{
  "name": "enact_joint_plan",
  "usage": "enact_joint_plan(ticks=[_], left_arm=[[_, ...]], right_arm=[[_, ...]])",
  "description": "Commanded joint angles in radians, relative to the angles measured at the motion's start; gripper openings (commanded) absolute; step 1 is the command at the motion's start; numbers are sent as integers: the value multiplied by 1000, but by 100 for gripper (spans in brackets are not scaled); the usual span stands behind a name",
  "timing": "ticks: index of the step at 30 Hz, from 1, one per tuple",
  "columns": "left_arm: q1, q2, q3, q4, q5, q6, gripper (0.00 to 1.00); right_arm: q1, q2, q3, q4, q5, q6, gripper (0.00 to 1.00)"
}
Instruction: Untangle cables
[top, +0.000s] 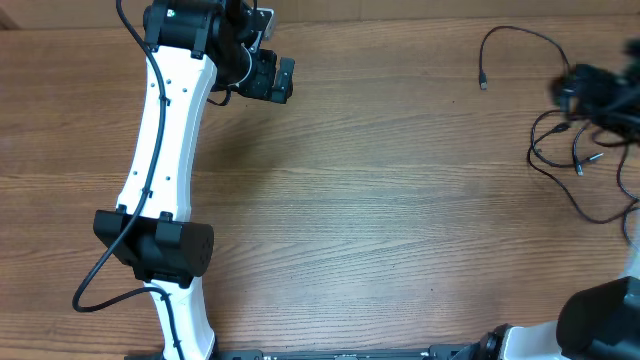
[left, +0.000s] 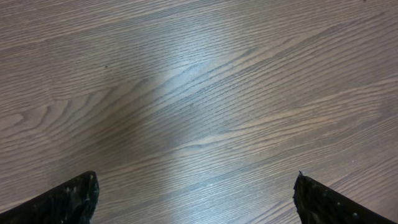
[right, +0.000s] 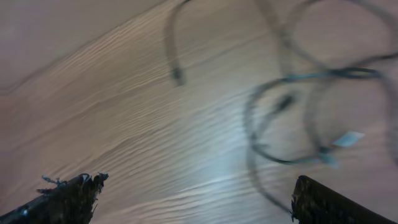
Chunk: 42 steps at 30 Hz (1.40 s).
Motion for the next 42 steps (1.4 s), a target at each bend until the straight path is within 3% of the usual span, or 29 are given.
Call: enact_joint_plan(ticks=[1,6,14,42], left_arm=[[-2,-20,16,2,11,16,100],[-2,-20,16,2,11,16,100],[-2,-20,16,2,11,16,100],[-2,-20,16,2,11,16,100]], right_arm=[[109,23,21,7,-28,-1,100],[278,63,21,33,-89,-1,100],[424,83,21,53,-103,-2,100],[434,83,21,53,-103,-2,100]])
